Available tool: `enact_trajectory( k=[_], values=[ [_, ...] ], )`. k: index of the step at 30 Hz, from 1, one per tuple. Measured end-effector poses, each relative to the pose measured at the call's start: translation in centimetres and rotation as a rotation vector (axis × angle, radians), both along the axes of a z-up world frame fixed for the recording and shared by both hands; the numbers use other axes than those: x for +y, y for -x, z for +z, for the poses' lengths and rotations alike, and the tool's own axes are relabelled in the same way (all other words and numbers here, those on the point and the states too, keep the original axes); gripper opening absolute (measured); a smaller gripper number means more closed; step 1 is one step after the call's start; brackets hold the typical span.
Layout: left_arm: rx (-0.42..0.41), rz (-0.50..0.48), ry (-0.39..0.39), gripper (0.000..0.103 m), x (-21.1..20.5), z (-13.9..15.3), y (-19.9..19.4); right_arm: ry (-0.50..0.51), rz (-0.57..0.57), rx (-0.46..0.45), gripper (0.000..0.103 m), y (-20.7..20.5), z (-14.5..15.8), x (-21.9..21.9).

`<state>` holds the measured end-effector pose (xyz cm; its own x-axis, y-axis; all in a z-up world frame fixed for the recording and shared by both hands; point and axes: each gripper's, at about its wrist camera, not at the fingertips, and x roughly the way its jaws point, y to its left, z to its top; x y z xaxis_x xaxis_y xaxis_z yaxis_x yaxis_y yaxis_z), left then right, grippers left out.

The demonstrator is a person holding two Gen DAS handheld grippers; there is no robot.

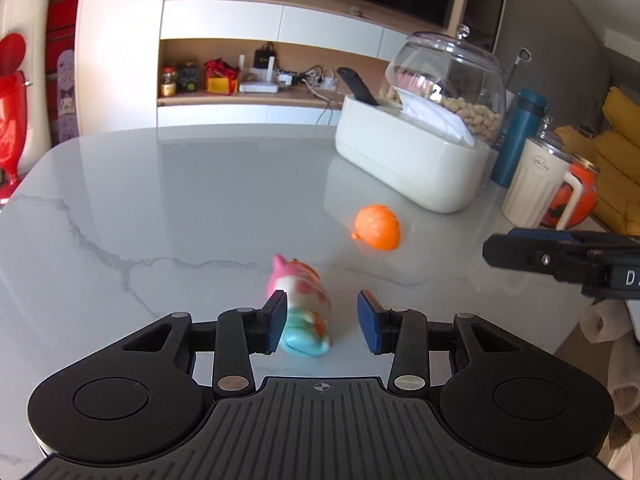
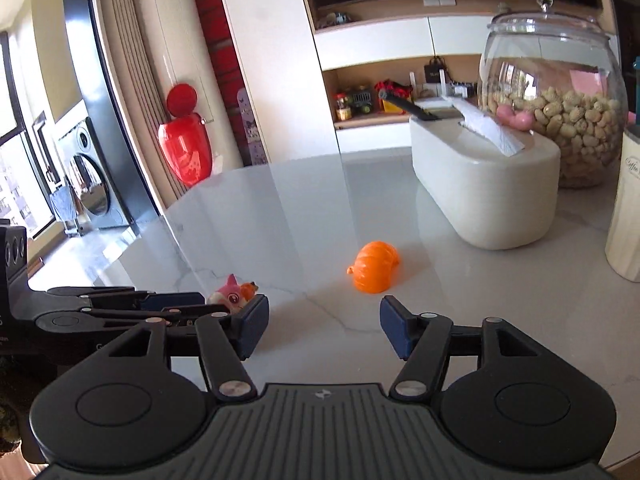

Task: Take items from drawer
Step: 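Set the figurine on the countertop with the left tool while the right tool sets down the orange piece, then move the left tool back into the drawer toward the red lens toy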

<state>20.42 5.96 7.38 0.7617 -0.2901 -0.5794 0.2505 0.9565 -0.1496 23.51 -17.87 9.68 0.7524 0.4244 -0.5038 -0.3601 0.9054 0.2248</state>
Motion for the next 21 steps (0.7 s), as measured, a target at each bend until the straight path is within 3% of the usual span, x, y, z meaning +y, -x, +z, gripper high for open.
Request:
enact_trajectory(
  k=[3,6,10,15,19,21],
  values=[
    [0.030,-0.086,-0.013,0.042,0.2,-0.3,2.9,-0.047,-0.013,-0.081,0.076,2.4,-0.3,-1.4],
    [0.152,-0.192,-0.039,0.042,-0.3,-2.0,5.1,0.015,0.061,0.015,0.076,3.5,-0.9,-2.3],
    [0.098,-0.268,-0.148,0.043,-1.8,-2.5,8.0,0.148,0.141,0.127,0.076,6.0,-2.8,-2.3],
    [0.234,-0.382,-0.153,0.043,-3.2,-3.3,8.6,0.364,0.211,0.235,0.074,9.1,-6.8,-1.1],
    [0.397,-0.335,-0.193,0.043,-4.1,-6.8,7.2,0.478,0.306,0.211,0.073,11.0,-8.1,0.7],
    [0.436,-0.298,-0.220,0.043,-4.6,-8.4,6.2,0.502,0.322,0.254,0.073,11.0,-8.9,1.0]
  ],
)
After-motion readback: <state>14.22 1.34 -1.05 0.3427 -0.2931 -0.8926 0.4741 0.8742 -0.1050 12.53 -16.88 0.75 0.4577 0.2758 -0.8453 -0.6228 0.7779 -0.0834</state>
